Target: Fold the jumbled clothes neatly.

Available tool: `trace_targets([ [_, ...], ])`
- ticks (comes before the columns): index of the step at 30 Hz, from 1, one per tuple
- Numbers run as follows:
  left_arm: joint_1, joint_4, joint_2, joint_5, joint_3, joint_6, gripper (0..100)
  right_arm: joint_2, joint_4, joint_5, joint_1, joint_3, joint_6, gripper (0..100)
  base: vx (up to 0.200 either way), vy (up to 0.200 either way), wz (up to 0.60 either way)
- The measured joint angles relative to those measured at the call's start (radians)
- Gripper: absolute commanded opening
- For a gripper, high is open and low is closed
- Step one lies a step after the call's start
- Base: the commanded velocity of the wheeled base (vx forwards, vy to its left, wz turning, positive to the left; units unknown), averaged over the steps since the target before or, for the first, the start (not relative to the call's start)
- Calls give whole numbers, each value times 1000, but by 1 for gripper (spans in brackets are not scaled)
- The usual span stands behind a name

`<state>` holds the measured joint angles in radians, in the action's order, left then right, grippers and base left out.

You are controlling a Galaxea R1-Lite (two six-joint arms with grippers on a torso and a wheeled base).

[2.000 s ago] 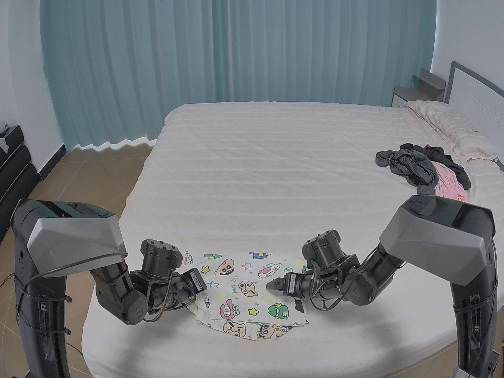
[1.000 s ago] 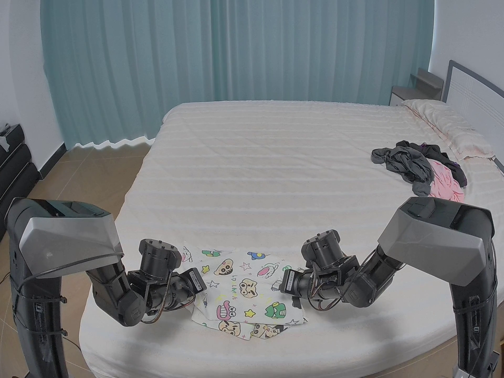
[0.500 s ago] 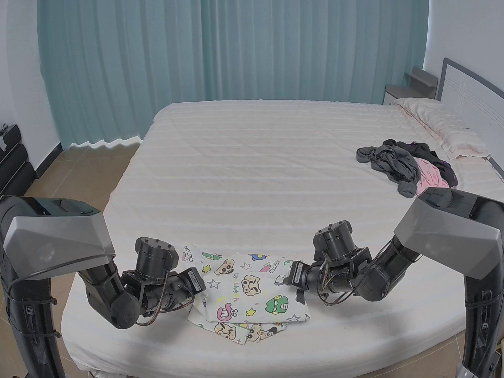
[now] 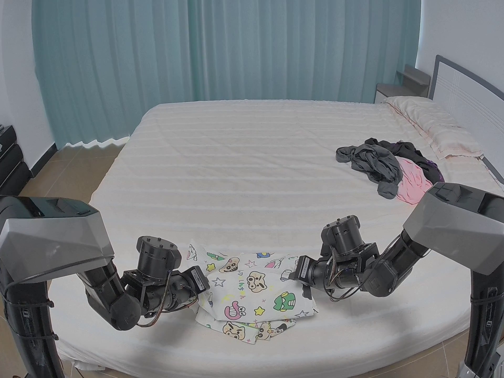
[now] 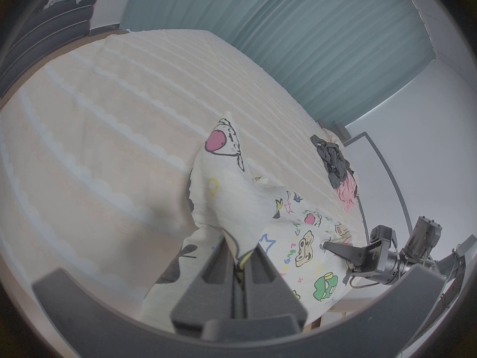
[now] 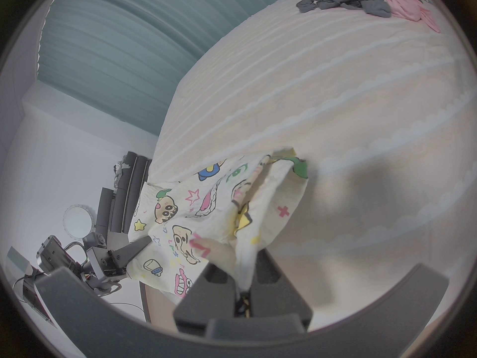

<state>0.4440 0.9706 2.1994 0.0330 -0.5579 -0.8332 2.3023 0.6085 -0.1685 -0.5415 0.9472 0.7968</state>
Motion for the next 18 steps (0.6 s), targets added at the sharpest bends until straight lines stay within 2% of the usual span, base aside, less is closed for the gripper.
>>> trace_targets([
  [18,2,0,27,1,-24,-3,0,-1,0,4,26,-1,-10,0,0,-200,0],
])
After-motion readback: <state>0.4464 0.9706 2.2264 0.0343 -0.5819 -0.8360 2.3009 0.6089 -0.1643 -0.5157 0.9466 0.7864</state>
